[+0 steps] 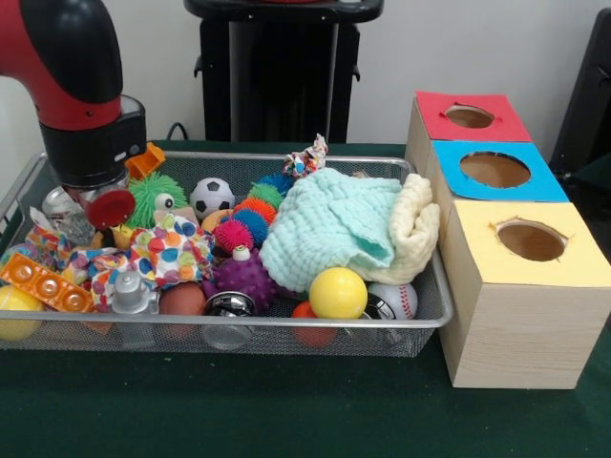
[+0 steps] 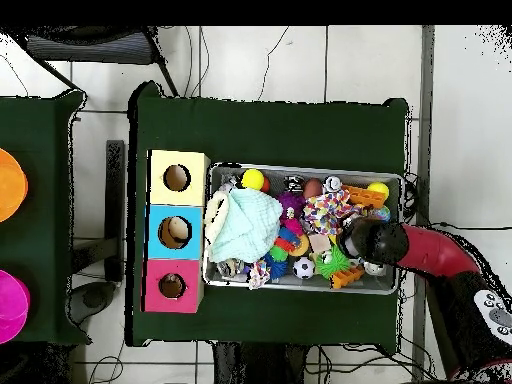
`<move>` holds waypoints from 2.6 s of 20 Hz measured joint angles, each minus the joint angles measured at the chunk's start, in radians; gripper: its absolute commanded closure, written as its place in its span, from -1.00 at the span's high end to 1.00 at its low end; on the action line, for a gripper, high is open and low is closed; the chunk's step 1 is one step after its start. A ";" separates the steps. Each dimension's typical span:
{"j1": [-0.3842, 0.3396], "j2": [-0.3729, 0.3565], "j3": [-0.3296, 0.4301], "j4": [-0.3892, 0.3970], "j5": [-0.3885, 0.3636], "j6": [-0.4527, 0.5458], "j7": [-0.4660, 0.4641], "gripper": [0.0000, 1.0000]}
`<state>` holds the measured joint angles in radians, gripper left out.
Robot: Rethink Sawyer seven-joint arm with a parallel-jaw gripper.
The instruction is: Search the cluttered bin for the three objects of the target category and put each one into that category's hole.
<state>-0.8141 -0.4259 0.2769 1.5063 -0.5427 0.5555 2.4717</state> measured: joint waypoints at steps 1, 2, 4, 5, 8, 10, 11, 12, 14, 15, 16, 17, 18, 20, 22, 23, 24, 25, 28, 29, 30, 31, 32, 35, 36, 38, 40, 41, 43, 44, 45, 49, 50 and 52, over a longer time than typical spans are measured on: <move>0.000 -0.004 0.000 0.006 -0.002 -0.004 0.000 -1.00; 0.000 -0.007 0.000 0.010 -0.003 -0.007 0.000 -1.00; 0.000 -0.014 0.000 0.019 -0.005 -0.018 0.000 -1.00; 0.001 -0.025 0.000 0.031 -0.008 -0.030 0.000 -1.00; 0.006 -0.071 0.000 0.074 -0.010 -0.044 0.000 -1.00; 0.009 -0.107 0.001 0.103 -0.010 -0.044 0.000 -1.00; 0.013 -0.136 0.002 0.125 -0.008 -0.044 0.000 -1.00; 0.015 -0.157 0.004 0.140 -0.006 -0.044 0.000 -1.00; 0.021 -0.207 0.007 0.176 0.008 -0.044 0.000 -1.00; 0.026 -0.236 0.009 0.196 0.019 -0.044 0.000 -1.00; 0.030 -0.254 0.010 0.209 0.026 -0.044 0.000 -1.00; 0.036 -0.275 0.010 0.224 0.037 -0.044 0.000 -1.00; 0.040 -0.288 0.010 0.232 0.044 -0.044 0.000 -1.00; 0.054 -0.322 0.012 0.259 0.072 -0.043 0.000 -1.00; 0.070 -0.360 0.017 0.294 0.114 -0.043 0.000 -1.00; 0.076 -0.372 0.020 0.307 0.131 -0.043 0.000 -1.00; 0.080 -0.380 0.022 0.318 0.146 -0.043 0.000 -1.00; 0.084 -0.387 0.025 0.329 0.162 -0.043 0.000 -1.00; 0.103 -0.410 0.034 0.373 0.226 -0.040 0.000 -1.00; 0.112 -0.420 0.037 0.392 0.251 -0.039 0.000 -1.00; 0.119 -0.426 0.039 0.405 0.268 -0.039 0.000 -1.00; 0.127 -0.434 0.042 0.421 0.292 -0.037 0.000 -1.00; 0.133 -0.440 0.044 0.436 0.312 -0.034 0.000 -1.00; 0.164 -0.471 0.056 0.500 0.407 -0.024 0.000 -1.00; 0.171 -0.476 0.059 0.512 0.424 -0.023 0.000 -1.00; 0.198 -0.499 0.072 0.559 0.496 -0.017 0.000 -1.00; 0.214 -0.512 0.078 0.584 0.533 -0.013 0.000 -1.00; 0.223 -0.519 0.080 0.596 0.553 -0.011 0.000 -1.00; 0.243 -0.532 0.084 0.622 0.597 -0.006 0.000 -1.00; 0.258 -0.541 0.086 0.641 0.628 -0.005 0.000 -1.00; 0.269 -0.546 0.090 0.655 0.654 -0.005 0.000 -1.00; 0.290 -0.544 0.117 0.697 0.741 -0.005 0.000 -1.00; 0.297 -0.540 0.141 0.723 0.795 -0.005 0.000 -1.00; 0.303 -0.537 0.172 0.753 0.857 -0.008 0.000 -1.00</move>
<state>-0.5113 -0.9625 0.4489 2.2598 0.3146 0.5470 2.4717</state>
